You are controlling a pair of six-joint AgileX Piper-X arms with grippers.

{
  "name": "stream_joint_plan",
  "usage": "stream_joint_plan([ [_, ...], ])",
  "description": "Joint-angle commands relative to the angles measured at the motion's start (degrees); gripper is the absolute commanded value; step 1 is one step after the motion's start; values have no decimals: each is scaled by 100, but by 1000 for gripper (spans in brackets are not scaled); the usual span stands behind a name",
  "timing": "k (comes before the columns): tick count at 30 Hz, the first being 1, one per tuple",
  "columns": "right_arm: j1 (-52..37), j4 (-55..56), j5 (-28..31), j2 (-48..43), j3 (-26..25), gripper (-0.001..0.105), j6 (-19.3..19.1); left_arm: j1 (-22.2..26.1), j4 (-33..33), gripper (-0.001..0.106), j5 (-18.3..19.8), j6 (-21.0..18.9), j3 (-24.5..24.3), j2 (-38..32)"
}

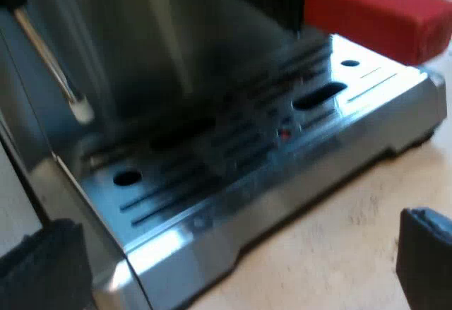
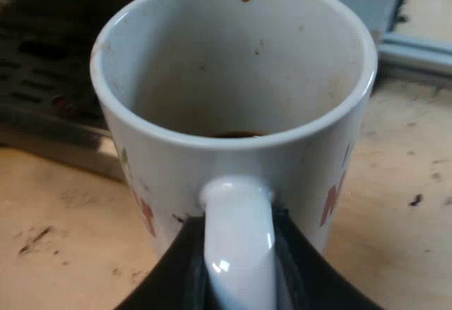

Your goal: Place mug into machine

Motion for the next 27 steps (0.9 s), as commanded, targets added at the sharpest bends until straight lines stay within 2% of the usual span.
stream_joint_plan([
  [1, 6, -134, -324, -50, -105, 0, -19, -33, -343, 89, -87, -61, 49, 3],
  [7, 6, -136, -443, -50, -105, 0, -44, -33, -359, 89, -87, -61, 98, 3],
  [10, 50, -136, -573, -50, -105, 0, -396, -33, -370, 89, -87, -61, 98, 3],
  [11, 119, -136, -665, -50, -105, 0, -618, -33, -370, 89, -87, -61, 98, 3],
  [14, 313, -136, -703, -50, -105, 0, -644, -33, -370, 89, -87, -61, 98, 3],
  [20, 1444, -265, 5, 134, -72, 0, -613, -33, -370, 89, -76, -61, 98, 3],
  [24, 2207, -814, 693, 610, -72, 0, -246, -33, -370, 89, -76, -61, 98, 3],
  [27, 2667, -1213, 913, 1049, -72, 0, -197, -33, -370, 89, -76, -61, 98, 3],
])
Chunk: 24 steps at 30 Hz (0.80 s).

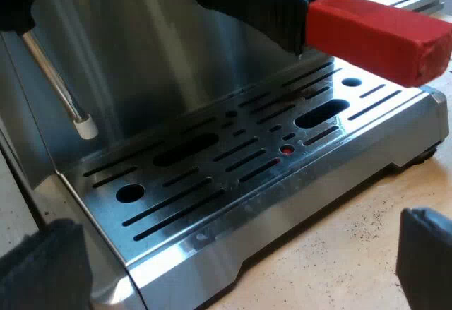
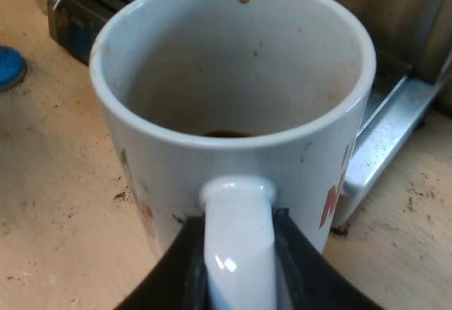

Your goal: Place mug into machine

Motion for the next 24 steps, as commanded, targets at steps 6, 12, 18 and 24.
stream_joint_plan([
  [6, 876, -1775, 673, 1295, -101, 0, 470, -33, -64, 89, -58, -72, -11, 3],
  [12, 966, -3142, 801, 2343, -101, 0, 791, -33, -64, 89, -58, -316, -11, 3],
  [18, 966, -3992, 800, 3212, -101, 0, 804, -33, -64, 89, -58, -316, -11, 3],
  [24, 966, -4584, 815, 3824, -205, 0, 901, -33, -64, 89, -58, -316, -11, 3],
])
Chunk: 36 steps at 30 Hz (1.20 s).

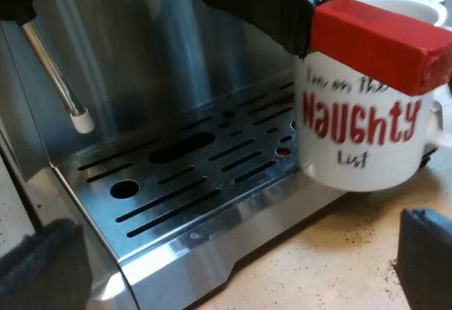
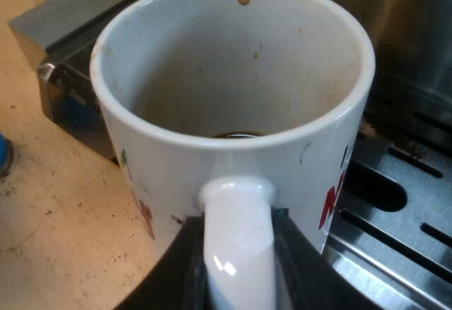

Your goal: Place mug into machine

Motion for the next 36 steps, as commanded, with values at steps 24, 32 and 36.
stream_joint_plan([
  [24, -2, -1257, 611, 1674, -999, 10, 223, -33, -64, 89, -58, -57, -11, 3],
  [32, 48, -1257, 619, 1636, -999, 47, 306, -33, -64, 89, -58, -57, -11, 3],
  [36, 149, -1257, 643, 1411, -986, 47, 306, -33, -64, 89, -58, -57, -11, 3],
])
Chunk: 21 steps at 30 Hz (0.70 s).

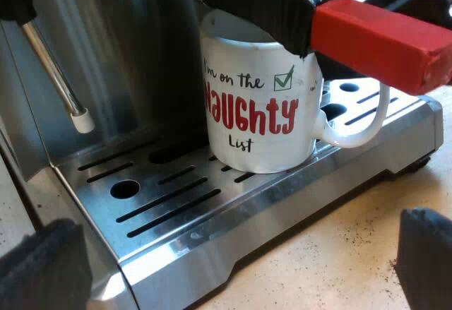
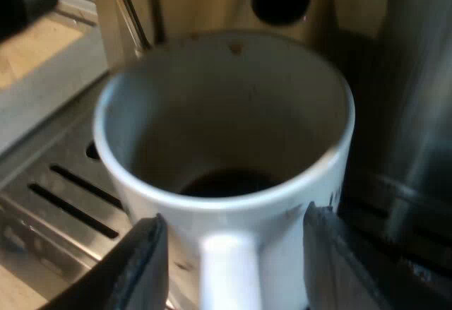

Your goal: Place mug into machine

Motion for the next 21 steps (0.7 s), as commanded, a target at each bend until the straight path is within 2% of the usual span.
stream_joint_plan([
  [1, 67, -82, -17, -253, -46, 47, 2, -33, -64, 89, -58, -57, -11, 3],
  [7, 90, -77, 117, -634, 240, 47, 2, -33, -64, 89, -58, -57, -11, 3],
  [14, 90, -95, 116, -862, 827, 47, 2, -33, -64, 89, -44, -57, -11, 3],
  [21, 90, -481, 116, -598, 883, 47, 2, -33, -64, 89, -3, -57, -11, 3],
])
